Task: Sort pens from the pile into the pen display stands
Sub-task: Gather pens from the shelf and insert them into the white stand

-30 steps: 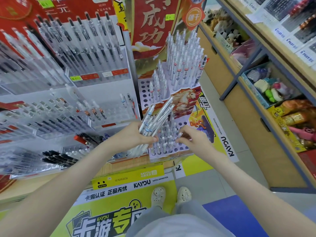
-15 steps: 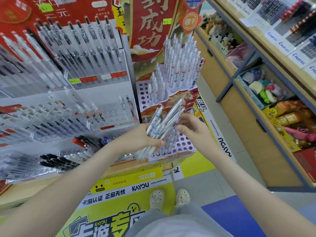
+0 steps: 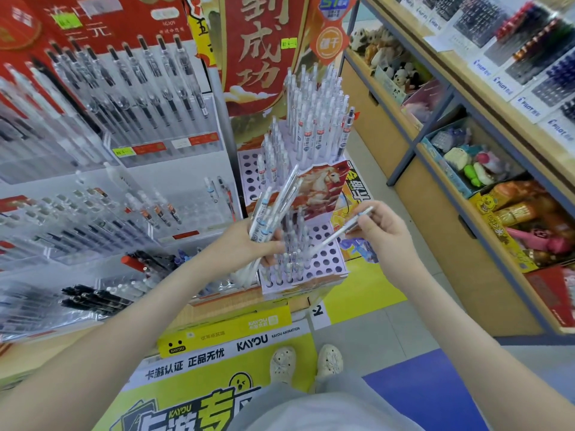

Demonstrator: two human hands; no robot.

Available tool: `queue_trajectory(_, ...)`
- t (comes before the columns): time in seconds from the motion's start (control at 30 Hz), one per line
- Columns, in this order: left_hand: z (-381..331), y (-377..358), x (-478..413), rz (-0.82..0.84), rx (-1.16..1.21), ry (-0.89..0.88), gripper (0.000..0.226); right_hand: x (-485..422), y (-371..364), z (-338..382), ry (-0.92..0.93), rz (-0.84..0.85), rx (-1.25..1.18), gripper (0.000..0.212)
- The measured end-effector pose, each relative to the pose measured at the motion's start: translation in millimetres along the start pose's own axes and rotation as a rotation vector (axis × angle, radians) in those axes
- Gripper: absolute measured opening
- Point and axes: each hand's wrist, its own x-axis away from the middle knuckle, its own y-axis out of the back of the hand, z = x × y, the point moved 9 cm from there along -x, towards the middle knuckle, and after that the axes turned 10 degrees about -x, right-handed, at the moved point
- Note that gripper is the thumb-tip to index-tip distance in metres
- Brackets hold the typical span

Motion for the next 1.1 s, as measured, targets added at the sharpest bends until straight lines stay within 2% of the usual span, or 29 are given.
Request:
queue_trajectory(0.1, 6.6, 0.5, 0.6, -0.008, 0.010, 0.022, 0.009, 5.9, -7.2, -10.2, 0.002, 0.080, 0.254, 0.019)
queue_trajectory(0.23, 8.6, -2.3, 1.1, -0.018, -0.006, 0.020, 0.010, 9.9, -22.5, -24.1, -0.004, 0.203, 0.461, 0.027)
queue_trajectory(0.57, 5.2, -9.1, 0.4, -0.007, -0.005, 0.008, 0.012, 9.7, -41.3, -27.7, 0.062, 0.365, 0.639, 0.021)
queue_trajectory(0.7, 5.2, -8.0, 2.4, -0.001, 0.011, 0.007, 0.015, 17.5, -49.0, -48.4, 0.032, 0.483, 0.746, 0.022)
queue_trajectory(0.83, 4.6, -7.7, 4.1, 0.026, 0.017, 0.008, 0.018, 20.0, -48.9, -61.6, -0.056, 0.431, 0.747, 0.018)
queue_trajectory(1.0, 0.9, -11.1, 4.6, 0.073, 0.000, 0.001, 0.018, 16.2, -49.2, -66.7, -0.090, 0.453, 0.835, 0.014)
queue_trajectory(1.1, -5.4, -14.3, 3.7, 0.110, -0.032, -0.016, 0.017, 8.8, -44.2, -39.8, -0.057, 0.320, 0.632, 0.027)
